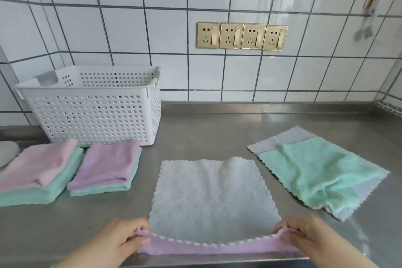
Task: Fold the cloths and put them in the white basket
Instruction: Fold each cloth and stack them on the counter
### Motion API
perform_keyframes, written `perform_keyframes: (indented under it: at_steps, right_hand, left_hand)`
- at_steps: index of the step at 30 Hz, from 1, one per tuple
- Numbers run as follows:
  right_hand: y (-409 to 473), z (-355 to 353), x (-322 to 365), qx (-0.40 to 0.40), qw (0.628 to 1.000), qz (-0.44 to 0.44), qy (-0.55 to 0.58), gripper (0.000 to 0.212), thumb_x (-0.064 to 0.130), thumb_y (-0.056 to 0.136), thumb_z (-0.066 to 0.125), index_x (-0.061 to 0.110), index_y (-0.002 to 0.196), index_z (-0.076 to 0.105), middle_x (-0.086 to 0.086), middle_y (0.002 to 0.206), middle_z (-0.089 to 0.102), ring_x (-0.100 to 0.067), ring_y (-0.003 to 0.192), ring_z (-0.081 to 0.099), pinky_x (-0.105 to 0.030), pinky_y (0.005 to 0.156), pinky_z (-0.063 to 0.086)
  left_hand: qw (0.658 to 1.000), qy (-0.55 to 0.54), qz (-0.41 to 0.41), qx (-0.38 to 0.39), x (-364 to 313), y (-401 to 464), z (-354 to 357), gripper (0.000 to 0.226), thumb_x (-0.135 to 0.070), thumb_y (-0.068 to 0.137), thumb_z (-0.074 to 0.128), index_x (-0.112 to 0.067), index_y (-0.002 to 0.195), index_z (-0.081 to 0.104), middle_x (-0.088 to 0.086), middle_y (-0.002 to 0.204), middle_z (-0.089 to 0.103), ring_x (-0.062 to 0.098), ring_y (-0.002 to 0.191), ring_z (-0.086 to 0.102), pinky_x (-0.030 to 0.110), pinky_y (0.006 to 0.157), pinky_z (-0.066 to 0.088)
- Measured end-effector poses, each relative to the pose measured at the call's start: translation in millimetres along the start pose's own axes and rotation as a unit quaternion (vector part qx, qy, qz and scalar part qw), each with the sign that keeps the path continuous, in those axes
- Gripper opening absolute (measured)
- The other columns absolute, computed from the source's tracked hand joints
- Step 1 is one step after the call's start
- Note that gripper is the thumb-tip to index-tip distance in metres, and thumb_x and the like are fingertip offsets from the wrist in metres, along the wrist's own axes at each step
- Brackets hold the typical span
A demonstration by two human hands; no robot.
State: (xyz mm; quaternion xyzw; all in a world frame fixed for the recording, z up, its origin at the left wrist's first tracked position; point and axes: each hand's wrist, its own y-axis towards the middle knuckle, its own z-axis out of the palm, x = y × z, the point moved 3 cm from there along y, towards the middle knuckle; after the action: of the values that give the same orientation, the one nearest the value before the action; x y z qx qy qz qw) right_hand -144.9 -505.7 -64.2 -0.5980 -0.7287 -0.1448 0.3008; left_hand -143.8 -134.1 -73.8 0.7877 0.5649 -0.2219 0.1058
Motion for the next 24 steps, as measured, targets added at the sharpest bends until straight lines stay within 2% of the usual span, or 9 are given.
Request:
perform_keyframes:
  at_steps: [2, 4, 6, 9, 11, 15, 18, 20, 24]
  right_hand:
    - [0, -5, 3, 0.068, 0.997, 0.009, -0.015, 0.065, 0.015, 0.092, 0.055, 0.073, 0.063, 0.052, 0.038, 0.071, 0.061, 0.013, 0.072, 0.058, -0.006, 0.065, 0.040]
    - [6, -14, 5, 0.073, 0.997, 0.016, 0.015, 0.046, 0.014, 0.090, 0.059, 0.048, 0.059, 0.063, 0.021, 0.054, 0.055, 0.005, 0.054, 0.049, -0.010, 0.056, 0.034]
    - [17, -20, 2, 0.060, 0.995, 0.031, 0.068, 0.038, 0.013, 0.089, 0.061, 0.023, 0.053, 0.053, 0.013, 0.049, 0.043, -0.002, 0.052, 0.039, -0.017, 0.055, 0.030]
    - [46, -25, 1, 0.003, 0.994, 0.041, 0.101, 0.038, 0.010, 0.089, 0.059, 0.018, 0.056, 0.042, 0.005, 0.055, 0.037, -0.011, 0.056, 0.036, -0.025, 0.057, 0.028]
    - [69, -28, 2, -0.067, 0.992, 0.056, 0.092, 0.040, 0.012, 0.089, 0.058, 0.017, 0.058, 0.034, 0.004, 0.054, 0.033, -0.012, 0.054, 0.032, -0.025, 0.053, 0.024]
    - [104, -23, 6, -0.162, 0.978, 0.085, 0.100, 0.036, 0.016, 0.089, 0.057, 0.014, 0.059, 0.039, 0.002, 0.054, 0.038, -0.015, 0.052, 0.035, -0.028, 0.050, 0.025]
    - [119, -13, 3, -0.180, 0.973, 0.107, 0.098, 0.026, 0.017, 0.090, 0.056, 0.007, 0.066, 0.052, 0.001, 0.056, 0.046, -0.014, 0.053, 0.040, -0.026, 0.049, 0.028]
    - [123, -10, 2, -0.193, 0.969, 0.119, 0.095, 0.023, 0.018, 0.090, 0.056, 0.001, 0.074, 0.058, 0.001, 0.058, 0.050, -0.013, 0.054, 0.042, -0.025, 0.048, 0.029]
    - [133, -9, 0, -0.219, 0.963, 0.139, 0.070, 0.033, 0.022, 0.088, 0.057, 0.013, 0.059, 0.046, 0.002, 0.058, 0.050, -0.011, 0.057, 0.044, -0.025, 0.048, 0.027]
  left_hand:
    - [0.999, 0.034, -0.003, 0.041, 0, -2, -6, 0.028, -0.069, 0.067, 0.040, -0.048, 0.080, 0.051, -0.035, 0.067, 0.054, -0.010, 0.066, 0.049, 0.009, 0.063, 0.034]
    - [0.998, -0.027, -0.005, 0.057, 1, 7, -9, 0.015, -0.057, 0.078, 0.053, -0.044, 0.072, 0.049, -0.019, 0.057, 0.049, -0.001, 0.056, 0.041, 0.015, 0.058, 0.029]
    - [0.990, -0.129, -0.029, 0.045, 2, 17, -14, 0.018, -0.038, 0.085, 0.060, -0.034, 0.070, 0.050, -0.014, 0.052, 0.045, -0.001, 0.053, 0.035, 0.019, 0.056, 0.028]
    - [0.976, -0.206, -0.066, -0.007, 7, 43, -20, 0.023, -0.040, 0.084, 0.058, -0.018, 0.083, 0.065, -0.003, 0.073, 0.068, 0.006, 0.068, 0.053, 0.028, 0.072, 0.045]
    - [0.970, -0.221, -0.083, -0.061, 9, 64, -23, 0.017, -0.026, 0.092, 0.054, -0.017, 0.086, 0.067, 0.002, 0.083, 0.072, 0.011, 0.074, 0.058, 0.032, 0.076, 0.046]
    - [0.971, -0.134, -0.151, -0.127, 16, 106, -20, 0.026, -0.027, 0.094, 0.049, -0.006, 0.094, 0.063, 0.012, 0.082, 0.067, 0.019, 0.072, 0.054, 0.035, 0.069, 0.043]
    - [0.971, -0.030, -0.195, -0.139, 19, 125, -15, 0.028, -0.029, 0.095, 0.043, -0.006, 0.085, 0.056, 0.007, 0.073, 0.058, 0.026, 0.078, 0.057, 0.031, 0.065, 0.034]
    - [0.966, 0.004, -0.209, -0.151, 21, 134, -13, 0.027, -0.029, 0.095, 0.042, -0.008, 0.091, 0.058, 0.012, 0.090, 0.065, 0.031, 0.092, 0.060, 0.029, 0.068, 0.035]
    - [0.959, 0.046, -0.233, -0.154, 20, 141, -9, 0.027, -0.027, 0.096, 0.040, -0.005, 0.097, 0.057, 0.018, 0.112, 0.064, 0.032, 0.102, 0.058, 0.028, 0.070, 0.034]
